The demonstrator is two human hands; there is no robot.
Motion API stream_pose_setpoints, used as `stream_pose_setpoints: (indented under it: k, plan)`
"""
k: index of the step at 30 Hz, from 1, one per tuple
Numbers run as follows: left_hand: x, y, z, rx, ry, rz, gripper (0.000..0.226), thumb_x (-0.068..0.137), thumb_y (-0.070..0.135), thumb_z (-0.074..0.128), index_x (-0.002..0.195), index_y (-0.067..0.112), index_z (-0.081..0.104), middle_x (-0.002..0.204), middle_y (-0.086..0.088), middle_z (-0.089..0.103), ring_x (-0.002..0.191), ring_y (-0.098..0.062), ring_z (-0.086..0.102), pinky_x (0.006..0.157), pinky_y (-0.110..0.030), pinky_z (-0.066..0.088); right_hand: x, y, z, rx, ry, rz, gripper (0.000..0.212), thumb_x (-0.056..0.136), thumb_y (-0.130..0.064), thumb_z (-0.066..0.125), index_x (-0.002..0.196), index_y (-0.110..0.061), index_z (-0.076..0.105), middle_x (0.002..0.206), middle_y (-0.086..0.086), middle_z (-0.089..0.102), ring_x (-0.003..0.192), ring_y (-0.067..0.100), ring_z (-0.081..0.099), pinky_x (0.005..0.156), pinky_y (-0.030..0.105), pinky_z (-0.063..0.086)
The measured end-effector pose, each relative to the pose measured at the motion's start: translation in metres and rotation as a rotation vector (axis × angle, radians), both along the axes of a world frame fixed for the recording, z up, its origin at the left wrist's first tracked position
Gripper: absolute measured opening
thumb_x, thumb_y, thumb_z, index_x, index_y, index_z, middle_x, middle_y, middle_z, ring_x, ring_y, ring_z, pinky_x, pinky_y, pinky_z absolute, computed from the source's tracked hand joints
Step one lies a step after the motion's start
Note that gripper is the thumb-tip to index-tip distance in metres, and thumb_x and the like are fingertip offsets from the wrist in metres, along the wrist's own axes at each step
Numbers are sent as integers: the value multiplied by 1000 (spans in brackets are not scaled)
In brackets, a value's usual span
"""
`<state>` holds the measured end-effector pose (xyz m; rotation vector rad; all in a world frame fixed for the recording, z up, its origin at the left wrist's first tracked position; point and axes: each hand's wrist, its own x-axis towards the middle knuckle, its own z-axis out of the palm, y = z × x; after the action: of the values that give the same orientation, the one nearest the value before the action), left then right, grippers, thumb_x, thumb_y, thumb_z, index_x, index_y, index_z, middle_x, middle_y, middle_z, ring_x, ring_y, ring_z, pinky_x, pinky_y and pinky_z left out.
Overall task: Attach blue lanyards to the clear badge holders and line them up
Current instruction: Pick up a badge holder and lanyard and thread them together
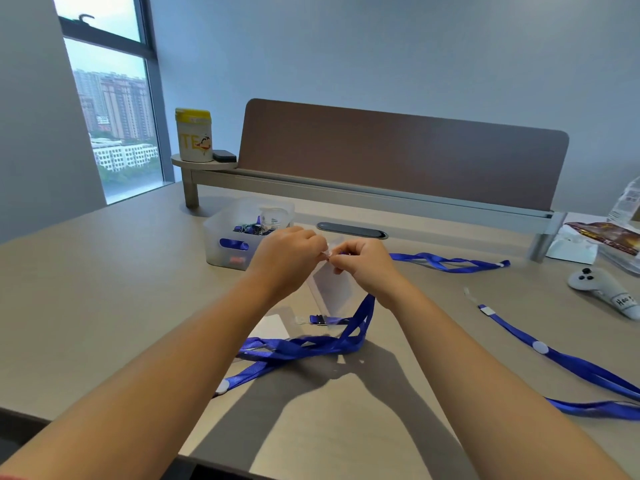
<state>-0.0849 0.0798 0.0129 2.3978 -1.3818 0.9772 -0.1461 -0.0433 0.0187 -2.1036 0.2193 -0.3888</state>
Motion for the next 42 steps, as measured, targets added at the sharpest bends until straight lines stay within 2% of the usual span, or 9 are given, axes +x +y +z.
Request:
stream_pose_setpoints:
  k: [6, 10, 14, 20, 25, 28, 31, 36, 42]
  plan:
    - [1, -2, -4, 72, -11, 15, 27, 44, 13, 89, 63, 7, 71, 58, -9, 74, 47, -22, 68, 40, -30, 55, 1, 1, -3, -51, -33, -9, 21, 90, -11, 51, 93, 3, 66, 65, -3, 50, 61, 7, 45, 65, 21, 42]
    - [-1, -9, -5, -41, 14, 5, 11, 69, 11, 71, 62, 3, 68, 57, -13, 72, 47, -25, 67, 42, -29, 54, 0, 2, -3, -55, -58, -26, 16, 90, -9, 48, 84, -5, 63, 72, 3, 54, 68, 13, 47, 71, 28, 43]
    - [-6, -20, -2, -176, 259, 44, 30, 93, 20, 44, 103, 0, 63, 104, -18, 69, 92, -29, 63, 78, -30, 48, -1, 1, -3, -37, -92, -43, 16, 90, -8, 47, 78, -8, 57, 67, -6, 48, 62, 6, 42, 61, 19, 39]
    - [-7, -28, -3, -429, 475, -8, 28, 91, 16, 47, 102, -1, 65, 102, -19, 70, 90, -27, 61, 63, -17, 37, -1, 1, -3, -13, -155, -72, 17, 92, -9, 46, 78, -8, 57, 66, -4, 47, 62, 5, 41, 57, 15, 36]
    - [-2, -28, 0, -670, 759, -88, 24, 90, 14, 50, 95, -2, 67, 89, -16, 66, 80, -20, 56, 69, -29, 50, -1, -2, -6, 35, -206, -110, 22, 91, -6, 44, 96, 3, 64, 67, -5, 50, 60, 5, 42, 55, 15, 37]
    - [-5, -28, 6, -714, 1009, -197, 27, 92, 18, 47, 105, 0, 62, 90, -4, 59, 78, -13, 56, 66, -14, 46, -1, -7, -2, 179, -160, -98, 20, 92, -10, 46, 81, -4, 62, 60, -1, 45, 53, 8, 37, 49, 15, 33]
    - [-8, -26, 1, -703, 1163, -265, 34, 91, 22, 46, 118, 3, 52, 102, -3, 56, 95, -17, 55, 72, -18, 47, -2, -13, 5, 380, -55, -54, 24, 92, -13, 48, 70, -14, 57, 52, -1, 43, 42, 6, 33, 40, 14, 30]
    - [-11, -26, -18, -409, 922, -124, 40, 86, 15, 56, 124, 6, 49, 118, -16, 60, 108, -28, 56, 87, -35, 48, -4, -20, 11, 602, -4, -37, 27, 91, -13, 51, 65, -12, 58, 35, -8, 41, 31, 3, 28, 36, 15, 27]
    - [-3, -21, -20, -483, 510, 57, 23, 91, 16, 49, 103, 0, 61, 101, -21, 69, 88, -33, 64, 67, -34, 51, -7, -25, 18, 354, 91, -107, 25, 90, -12, 52, 64, -10, 55, 49, -1, 39, 42, 8, 27, 41, 18, 27]
